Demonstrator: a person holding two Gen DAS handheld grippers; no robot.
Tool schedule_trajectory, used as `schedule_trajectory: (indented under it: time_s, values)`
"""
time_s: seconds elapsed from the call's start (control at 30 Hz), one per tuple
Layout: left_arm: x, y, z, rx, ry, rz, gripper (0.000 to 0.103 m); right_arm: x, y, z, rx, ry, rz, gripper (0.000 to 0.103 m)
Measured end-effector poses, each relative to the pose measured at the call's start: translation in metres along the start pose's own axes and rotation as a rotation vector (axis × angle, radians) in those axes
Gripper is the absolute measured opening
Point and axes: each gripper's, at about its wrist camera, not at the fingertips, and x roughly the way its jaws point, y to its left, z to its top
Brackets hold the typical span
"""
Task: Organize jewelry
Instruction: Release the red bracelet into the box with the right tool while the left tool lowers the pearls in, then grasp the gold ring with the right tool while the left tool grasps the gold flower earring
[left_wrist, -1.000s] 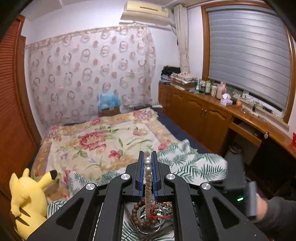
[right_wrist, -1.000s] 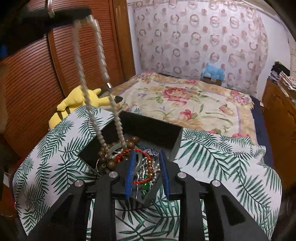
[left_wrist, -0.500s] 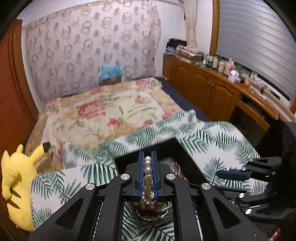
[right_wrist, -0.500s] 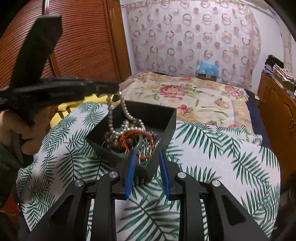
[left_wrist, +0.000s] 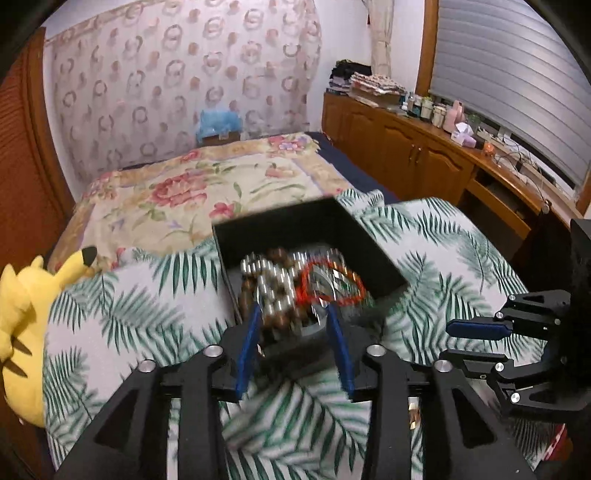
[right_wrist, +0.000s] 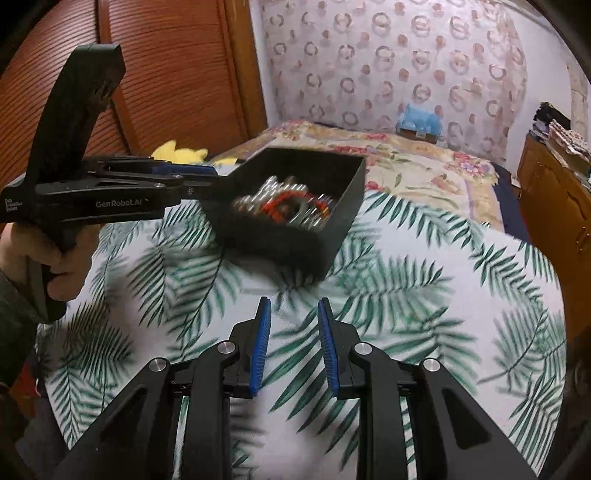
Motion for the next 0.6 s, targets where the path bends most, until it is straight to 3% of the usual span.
schedule_trajectory:
  time_s: [0.17, 0.6]
  values:
    - [-0.006, -0.005, -0.024, 0.01, 0.027, 0.004, 0.064, 0.001, 0.024, -0.011, -0.037, 0.024, 0.036, 0.028]
    - [-0.023, 0.003, -0.056, -0.05, 0.046, -0.006, 0.077, 0.022, 0.046, -0.02, -0.109, 0.088, 0.019, 0.034]
